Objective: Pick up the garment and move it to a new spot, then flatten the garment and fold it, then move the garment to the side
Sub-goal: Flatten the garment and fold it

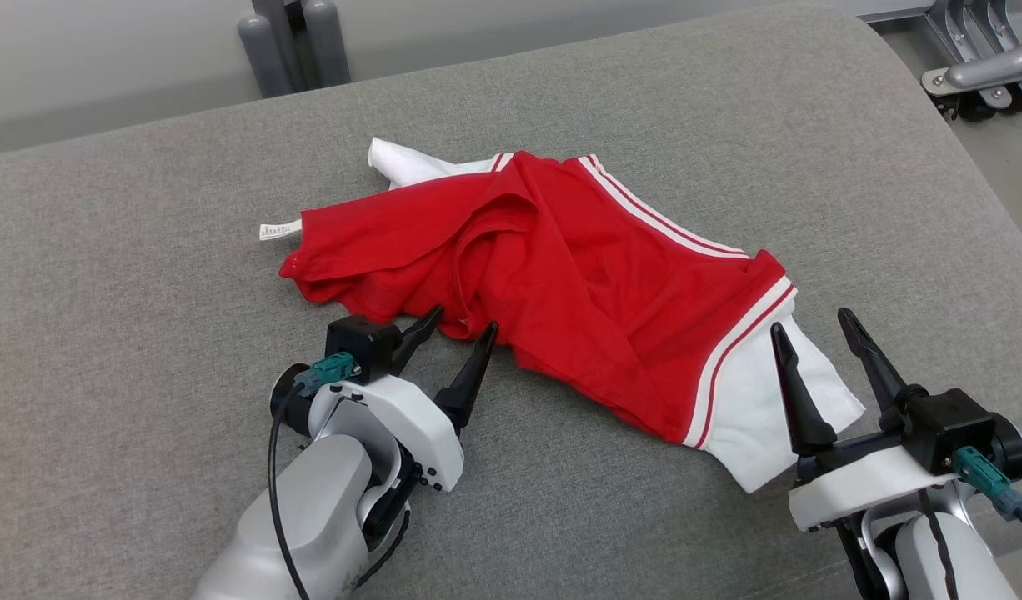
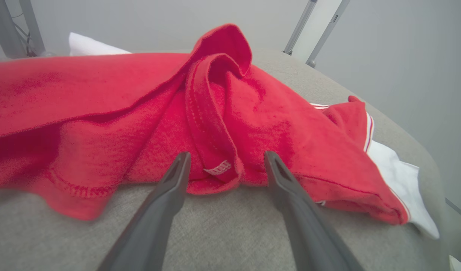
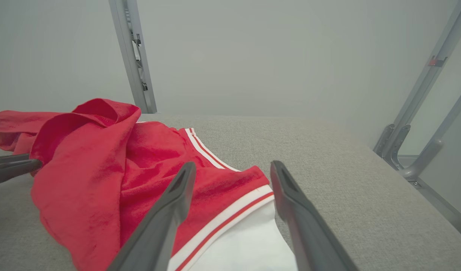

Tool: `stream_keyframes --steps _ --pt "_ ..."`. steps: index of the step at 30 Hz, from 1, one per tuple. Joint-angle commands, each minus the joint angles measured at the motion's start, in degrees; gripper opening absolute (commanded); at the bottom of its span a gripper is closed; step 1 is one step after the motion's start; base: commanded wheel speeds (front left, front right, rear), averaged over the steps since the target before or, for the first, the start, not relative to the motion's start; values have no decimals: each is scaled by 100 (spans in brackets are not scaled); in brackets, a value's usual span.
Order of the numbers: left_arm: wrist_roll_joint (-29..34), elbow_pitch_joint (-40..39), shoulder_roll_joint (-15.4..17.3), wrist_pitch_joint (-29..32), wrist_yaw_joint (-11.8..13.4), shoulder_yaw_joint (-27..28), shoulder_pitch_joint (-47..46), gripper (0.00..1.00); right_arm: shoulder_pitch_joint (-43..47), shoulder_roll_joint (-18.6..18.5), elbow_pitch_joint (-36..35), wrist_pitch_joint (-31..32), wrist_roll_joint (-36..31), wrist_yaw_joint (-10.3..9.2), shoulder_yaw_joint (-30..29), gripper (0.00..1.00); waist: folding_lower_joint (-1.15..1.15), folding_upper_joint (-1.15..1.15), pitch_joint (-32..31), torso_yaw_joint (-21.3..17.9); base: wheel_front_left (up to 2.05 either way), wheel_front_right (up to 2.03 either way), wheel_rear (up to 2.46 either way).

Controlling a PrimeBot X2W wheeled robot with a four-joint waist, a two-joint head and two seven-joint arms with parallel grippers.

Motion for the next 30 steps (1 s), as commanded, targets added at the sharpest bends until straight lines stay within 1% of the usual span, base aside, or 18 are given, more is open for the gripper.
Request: stream_keyframes --steps 1,2,3,4,5,6,10,11,12,16,19,25,29,30 --pt "-26 24 20 -7 -4 -5 -68 100 -67 -12 11 -1 -16 -2 -17 100 0 0 6 6 0 0 0" --pt "-59 58 20 -7 -4 -38 -83 100 -79 -6 15 -1 -29 -2 -15 100 0 0 12 12 0 0 0" --pt "-85 77 20 -7 -4 -61 -114 89 -84 -1 14 -1 -40 -2 -13 100 0 0 17 19 0 0 0" --pt "-125 98 16 -7 -4 -84 -146 48 -84 3 14 -1 -47 -2 -7 100 0 0 21 26 0 0 0" --pt "-171 123 12 -7 -4 -128 -162 38 -84 5 15 -1 -57 -2 -4 100 0 0 26 31 0 0 0" --pt "-219 148 6 -7 -4 -188 -169 34 -91 6 17 -1 -65 -2 -8 100 0 0 30 36 0 0 0" --pt "-384 253 8 -7 -4 -405 -252 27 -114 17 10 -1 -76 -2 -5 100 0 0 36 52 0 0 0" --pt "-417 265 5 -7 -4 -448 -268 20 -116 19 6 -1 -78 -2 -6 100 0 0 38 53 0 0 0" --pt "-450 275 2 -7 -5 -491 -276 0 -119 22 6 -1 -74 -2 -7 100 0 0 39 52 0 0 0" --pt "-622 258 4 -7 -5 -667 -296 0 -121 31 6 -1 -67 -2 -27 100 0 0 40 59 0 0 0" --pt "-706 205 56 -7 -5 -683 -336 0 -84 28 23 -1 -77 -2 -74 100 0 0 -4 104 0 0 0" --pt "-642 -140 189 -7 -5 -430 -86 0 11 -54 158 -1 -29 -2 -125 100 0 0 -262 319 0 0 0" --pt "-560 -505 381 -8 -5 -166 108 0 64 -126 257 -1 32 -2 -150 100 0 0 -486 508 0 0 0" --pt "-560 -505 381 -8 -5 -166 108 0 64 -126 257 -1 32 -2 -150 100 0 0 -486 508 0 0 0"
